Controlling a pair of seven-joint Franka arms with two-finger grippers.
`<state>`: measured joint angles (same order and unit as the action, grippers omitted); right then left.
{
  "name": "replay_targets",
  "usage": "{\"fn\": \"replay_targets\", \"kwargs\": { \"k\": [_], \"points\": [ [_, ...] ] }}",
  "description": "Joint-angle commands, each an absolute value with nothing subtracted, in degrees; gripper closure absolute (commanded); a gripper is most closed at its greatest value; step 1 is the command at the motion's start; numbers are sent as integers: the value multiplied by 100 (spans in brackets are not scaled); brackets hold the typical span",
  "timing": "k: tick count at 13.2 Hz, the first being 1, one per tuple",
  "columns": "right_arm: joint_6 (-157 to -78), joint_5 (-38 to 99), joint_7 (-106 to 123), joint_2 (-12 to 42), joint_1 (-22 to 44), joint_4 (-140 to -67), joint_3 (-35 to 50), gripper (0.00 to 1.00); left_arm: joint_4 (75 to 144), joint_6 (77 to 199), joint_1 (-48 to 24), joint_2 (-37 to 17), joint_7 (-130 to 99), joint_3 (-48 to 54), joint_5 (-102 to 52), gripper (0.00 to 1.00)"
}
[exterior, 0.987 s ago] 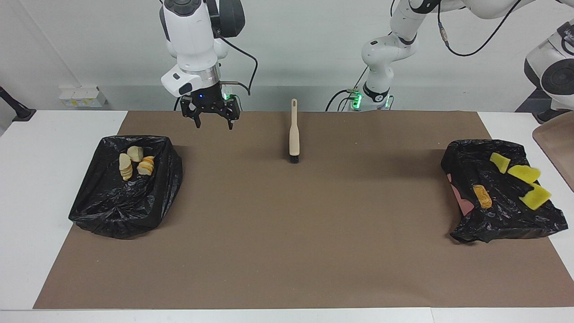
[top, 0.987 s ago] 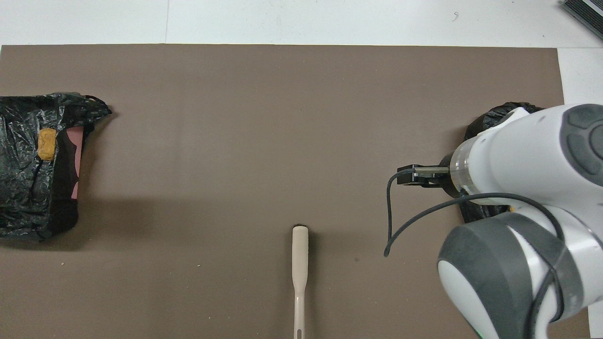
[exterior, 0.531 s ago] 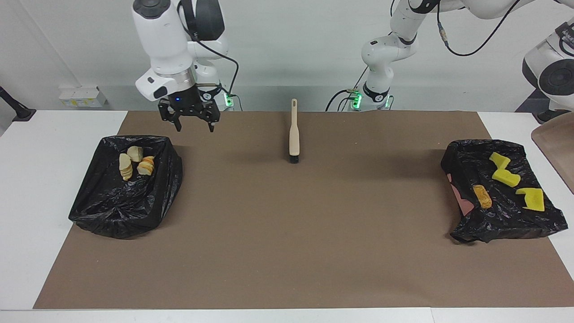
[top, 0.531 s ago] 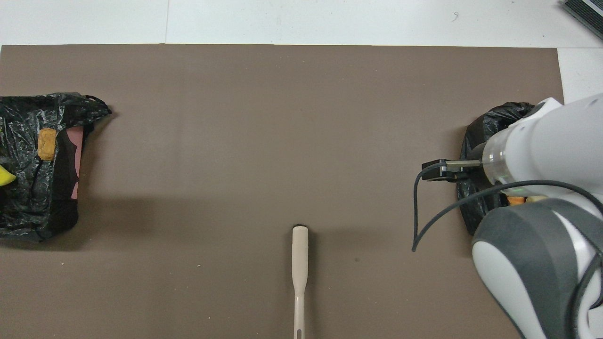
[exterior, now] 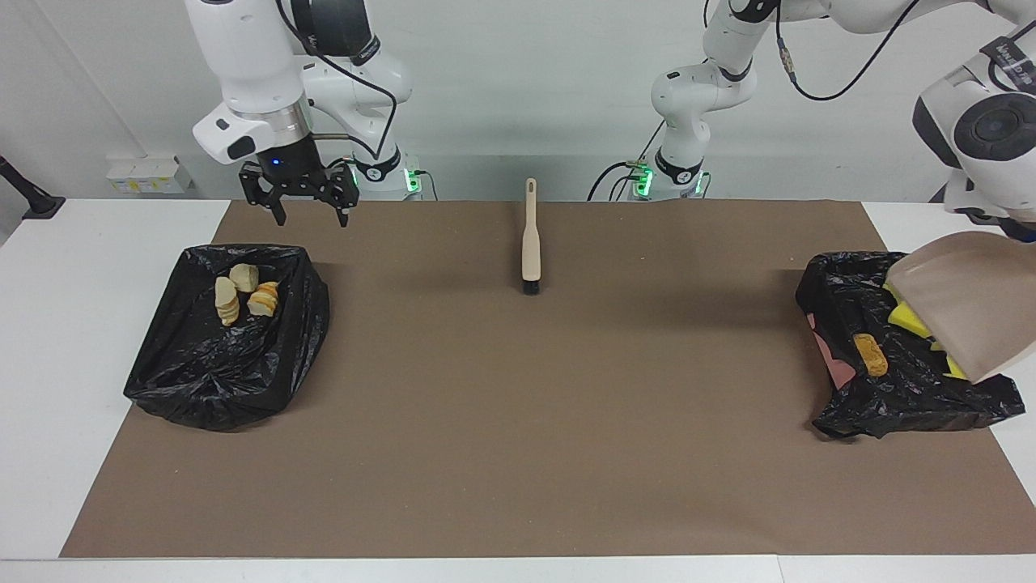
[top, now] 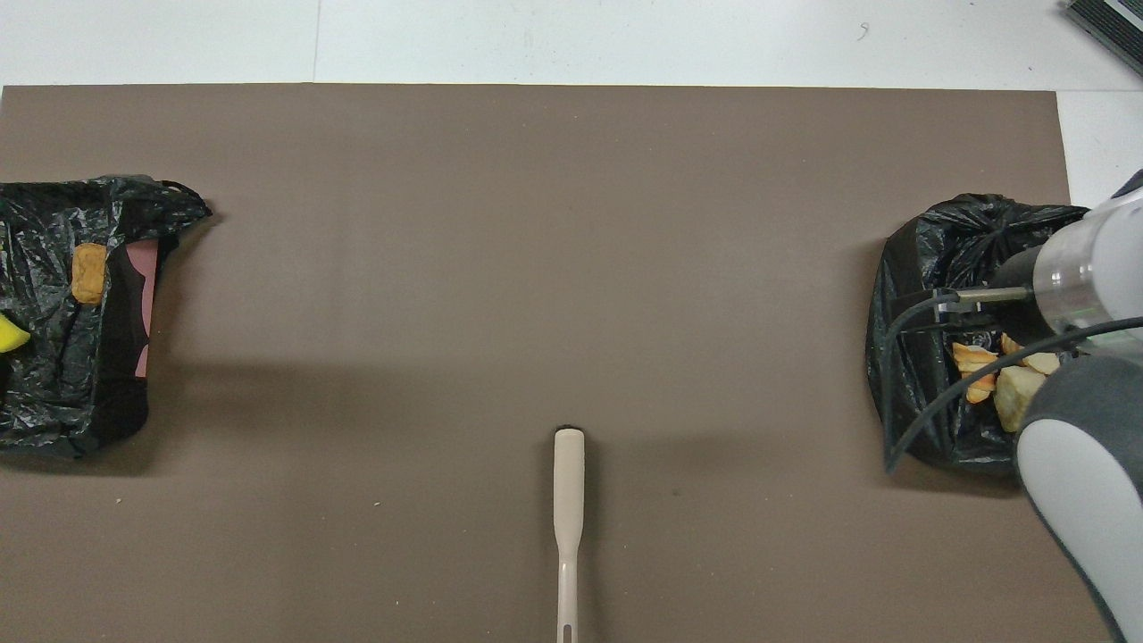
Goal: Sweep and dump trash in bin
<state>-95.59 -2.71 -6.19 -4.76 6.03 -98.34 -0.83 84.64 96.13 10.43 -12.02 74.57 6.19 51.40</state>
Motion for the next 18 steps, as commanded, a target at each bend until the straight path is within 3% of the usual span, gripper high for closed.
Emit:
{"fn": "replay_targets", "kwargs": {
  "k": [1,5,13,18],
  "points": [
    [-9300,-316,-422,-457,370,-9633,-141,0,8437,9151,766,-1090,6752,571,4196,100],
    [-9070,-308,-431,-721,150,-10020,-141,0,8604,8825,283,-976,5384,580,2974,100],
    [-9334,-271,-431,-677,-246,-9546,166,0,8772,8991,-1360,-1054,866,580,960,100],
    [-9044,-185,-431,-843,-141,-9404,-139,0,8736,10148,-2591,-1775,-2412,580,319,100]
  ]
}}
